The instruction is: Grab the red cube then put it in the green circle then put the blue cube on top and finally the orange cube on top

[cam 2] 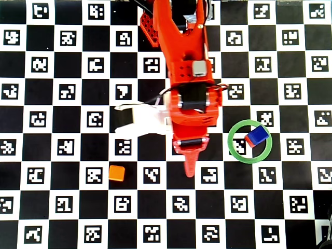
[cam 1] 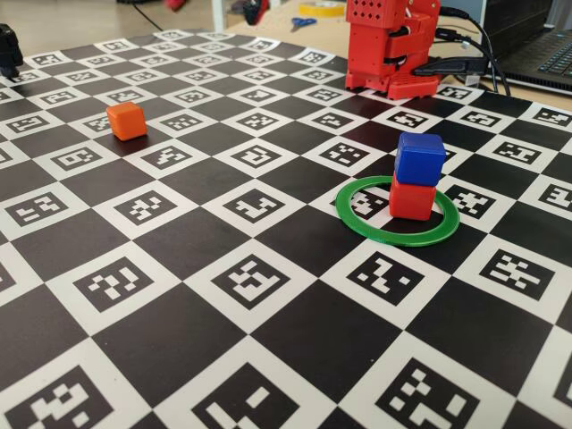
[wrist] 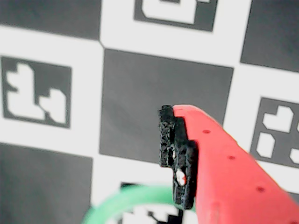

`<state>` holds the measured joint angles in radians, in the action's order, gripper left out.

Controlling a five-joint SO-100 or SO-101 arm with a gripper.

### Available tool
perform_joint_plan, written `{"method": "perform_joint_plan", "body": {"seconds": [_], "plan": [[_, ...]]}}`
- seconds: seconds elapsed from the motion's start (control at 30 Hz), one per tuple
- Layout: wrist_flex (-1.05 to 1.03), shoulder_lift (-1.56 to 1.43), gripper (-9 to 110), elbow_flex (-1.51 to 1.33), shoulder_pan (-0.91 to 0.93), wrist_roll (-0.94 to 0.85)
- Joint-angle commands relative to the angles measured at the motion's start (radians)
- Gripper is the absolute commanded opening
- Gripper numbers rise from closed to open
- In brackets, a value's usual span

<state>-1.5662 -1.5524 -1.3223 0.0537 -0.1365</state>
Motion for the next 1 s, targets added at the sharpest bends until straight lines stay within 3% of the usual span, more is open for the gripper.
{"method": "perform_joint_plan", "body": {"seconds": [0.0,0.63,0.97], "plan": [[-0.003,0.011,48,0.117,0.055,-0.032],[-0.018,0.416,48,0.537,0.255,-0.092],[0.051,0.532,48,0.549,0.295,-0.092]]}}
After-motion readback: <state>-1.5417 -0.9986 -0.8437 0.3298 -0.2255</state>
